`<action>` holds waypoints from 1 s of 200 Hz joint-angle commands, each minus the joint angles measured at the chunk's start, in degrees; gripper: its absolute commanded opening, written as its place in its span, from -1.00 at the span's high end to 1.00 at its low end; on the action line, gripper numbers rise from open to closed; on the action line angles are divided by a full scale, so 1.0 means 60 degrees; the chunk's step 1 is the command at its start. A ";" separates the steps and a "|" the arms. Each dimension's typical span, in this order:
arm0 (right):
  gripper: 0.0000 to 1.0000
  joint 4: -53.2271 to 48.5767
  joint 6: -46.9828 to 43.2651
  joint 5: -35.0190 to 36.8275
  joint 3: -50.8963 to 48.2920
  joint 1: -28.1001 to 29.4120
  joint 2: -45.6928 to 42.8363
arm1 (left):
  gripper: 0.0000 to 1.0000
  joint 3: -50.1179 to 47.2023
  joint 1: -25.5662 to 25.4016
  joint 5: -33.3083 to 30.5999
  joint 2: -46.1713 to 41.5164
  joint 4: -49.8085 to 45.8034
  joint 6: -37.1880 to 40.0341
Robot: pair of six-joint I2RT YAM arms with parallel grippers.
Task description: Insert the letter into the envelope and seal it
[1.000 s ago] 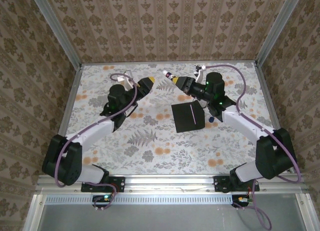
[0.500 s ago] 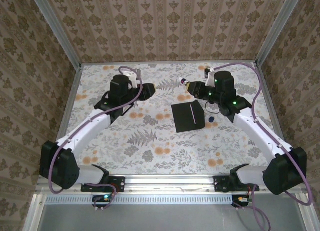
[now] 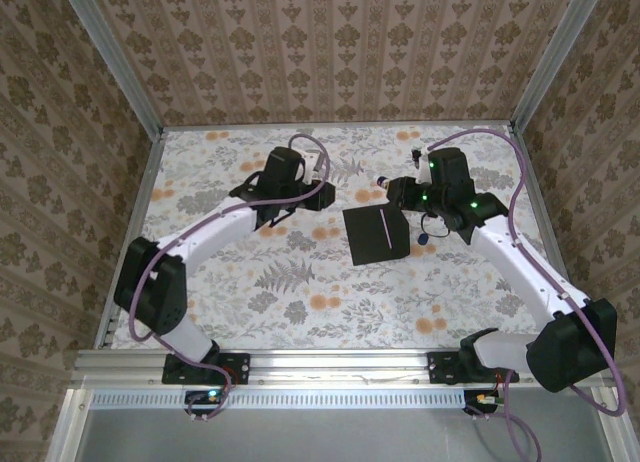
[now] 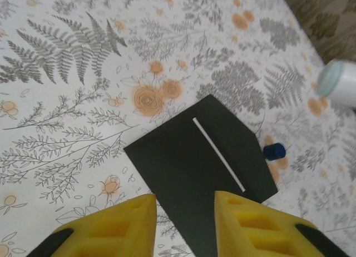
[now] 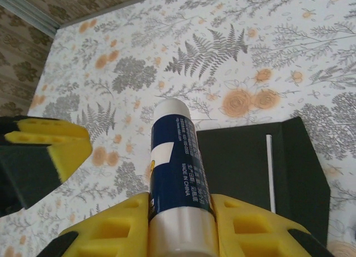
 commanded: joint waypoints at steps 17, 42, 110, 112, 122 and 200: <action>0.54 -0.0761 -0.0600 0.0362 0.0357 -0.0086 0.0093 | 0.51 0.0889 -0.0304 -0.0210 0.1005 -0.0420 0.0676; 0.55 -0.0878 -0.0740 0.0362 0.0364 -0.0089 0.0380 | 0.66 0.1315 -0.0465 -0.0316 0.1684 -0.0490 0.0849; 0.56 -0.1072 -0.0989 0.0098 0.0324 -0.0227 0.1230 | 1.00 0.2448 -0.0738 -0.0569 0.3401 -0.0735 0.1054; 0.56 -0.1087 -0.1002 0.0098 0.0335 -0.0233 0.1233 | 1.00 0.2474 -0.0744 -0.0589 0.3447 -0.0748 0.1041; 0.56 -0.1181 -0.1055 0.0035 0.0379 -0.0258 0.1505 | 1.00 0.2615 -0.0755 -0.0613 0.3672 -0.0782 0.1021; 0.59 -0.1529 -0.1345 -0.0106 0.0266 -0.0281 0.2305 | 1.00 0.3132 -0.0784 -0.1122 0.4757 -0.0809 0.0825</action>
